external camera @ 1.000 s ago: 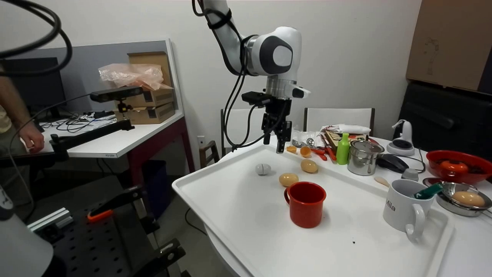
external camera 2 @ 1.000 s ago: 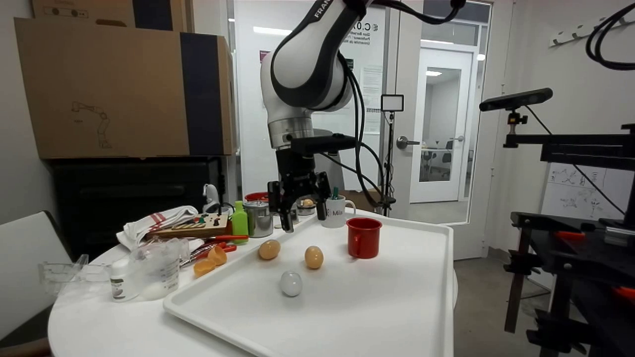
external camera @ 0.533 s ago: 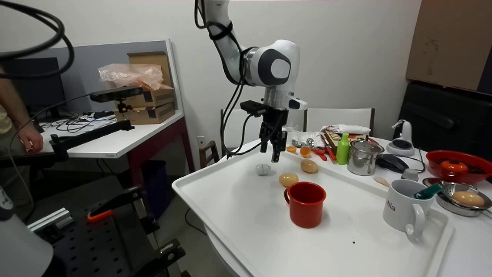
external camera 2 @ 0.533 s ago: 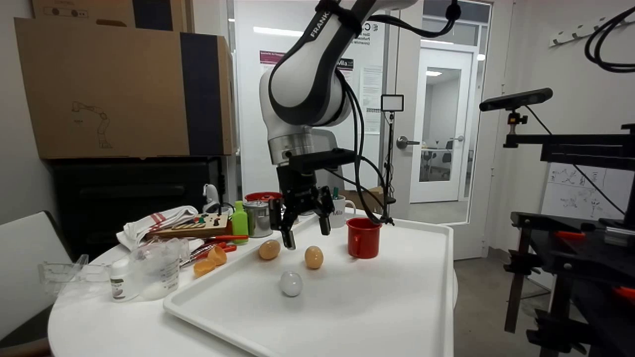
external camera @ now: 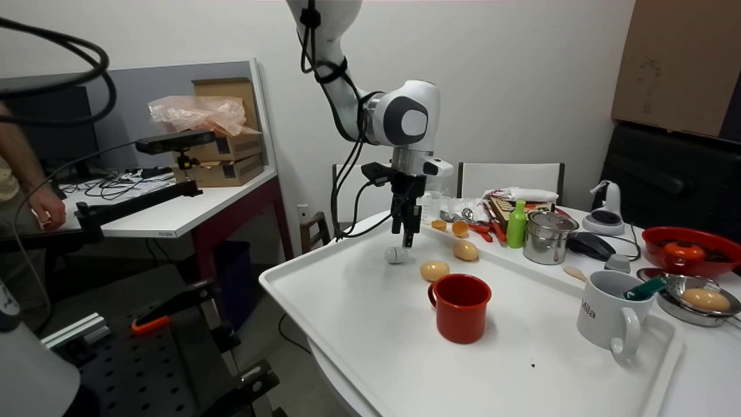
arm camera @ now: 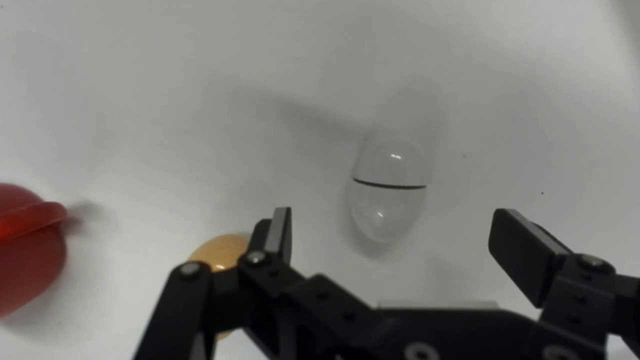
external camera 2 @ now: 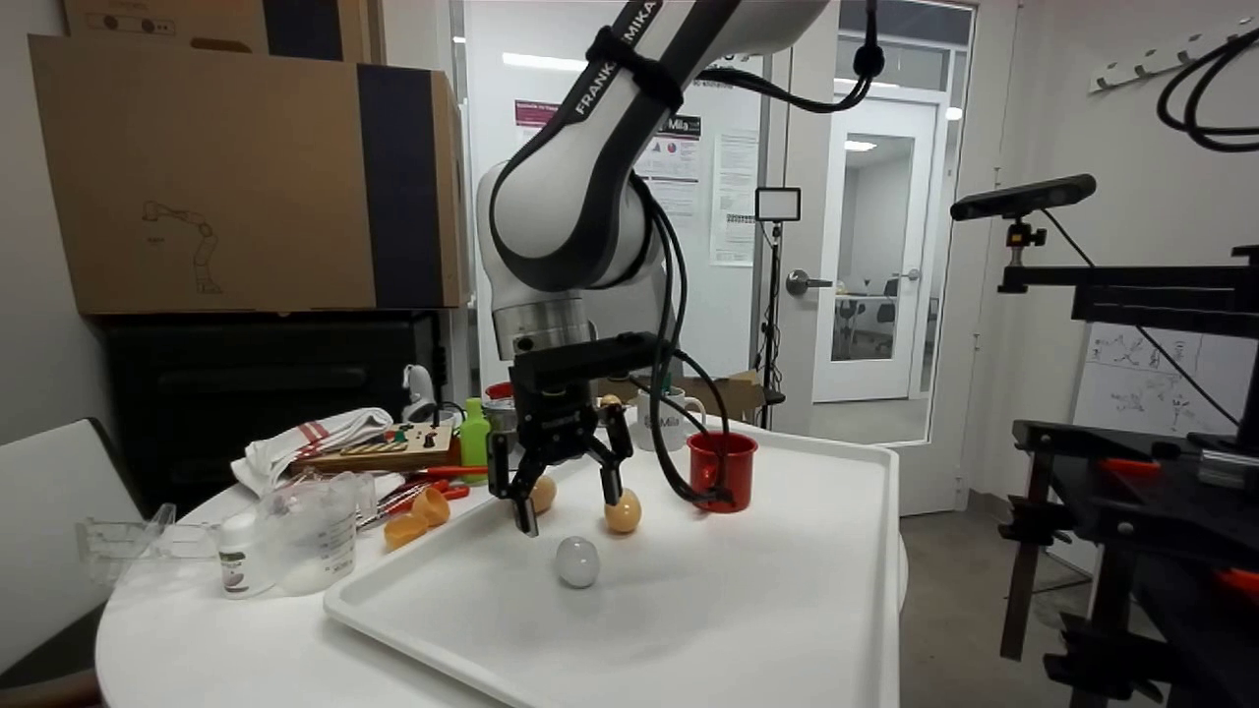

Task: Put the egg inside the red cup.

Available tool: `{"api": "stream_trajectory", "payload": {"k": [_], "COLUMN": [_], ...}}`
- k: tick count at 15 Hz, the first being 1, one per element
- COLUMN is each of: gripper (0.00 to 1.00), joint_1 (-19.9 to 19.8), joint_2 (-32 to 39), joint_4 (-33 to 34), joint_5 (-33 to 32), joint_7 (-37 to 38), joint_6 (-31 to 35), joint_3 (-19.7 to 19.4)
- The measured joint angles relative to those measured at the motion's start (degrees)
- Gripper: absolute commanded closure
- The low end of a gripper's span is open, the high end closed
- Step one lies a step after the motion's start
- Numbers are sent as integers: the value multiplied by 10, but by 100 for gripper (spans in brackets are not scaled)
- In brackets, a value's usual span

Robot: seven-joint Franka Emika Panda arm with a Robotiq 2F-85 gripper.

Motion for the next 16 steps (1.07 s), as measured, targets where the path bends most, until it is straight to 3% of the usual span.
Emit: {"api": "stream_trajectory", "payload": {"k": [5,9,10,11,13,14,16], "gripper": [0,0,6,1,13,32,41], "joint_1": [6,-3,-6,-8,-12,-14,-18], "joint_2": [20,45,52,58,67,70,74], "joint_4": [23,35,39,43,49,52,57], "joint_5": [3,26,32,36,45,49,56], "joint_7": [46,46,46,45,44,44,43], "joint_6": [4,2,2,2,2,2,2], "joint_3": [-13,-2,2,7,12,13,15]}}
